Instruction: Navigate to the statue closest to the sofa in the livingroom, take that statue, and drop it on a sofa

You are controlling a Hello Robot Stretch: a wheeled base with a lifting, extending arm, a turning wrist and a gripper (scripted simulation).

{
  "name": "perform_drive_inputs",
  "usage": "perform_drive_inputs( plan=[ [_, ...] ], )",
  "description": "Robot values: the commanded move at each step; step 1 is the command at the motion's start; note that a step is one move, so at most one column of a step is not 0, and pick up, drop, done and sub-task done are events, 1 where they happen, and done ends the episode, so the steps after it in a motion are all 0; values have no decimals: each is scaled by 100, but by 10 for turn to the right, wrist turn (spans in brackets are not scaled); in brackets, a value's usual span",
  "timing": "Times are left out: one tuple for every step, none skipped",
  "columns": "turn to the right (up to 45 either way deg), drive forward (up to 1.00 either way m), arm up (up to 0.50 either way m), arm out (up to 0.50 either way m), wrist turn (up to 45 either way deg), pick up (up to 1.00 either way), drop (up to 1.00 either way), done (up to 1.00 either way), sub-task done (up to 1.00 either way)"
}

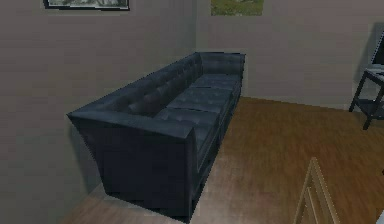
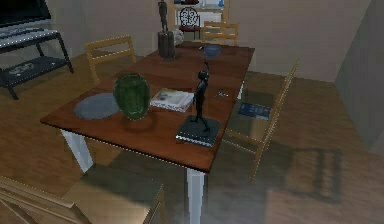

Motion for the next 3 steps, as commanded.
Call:
perform_drive_inputs(
  plan=[
    [0, 0, 36, 0, 0, 0, 0, 0, 0],
    [0, 0, 0, 42, 0, 0, 0, 0, 0],
    [0, 0, 0, 0, 450, 0, 0, 0, 0]
  ],
)
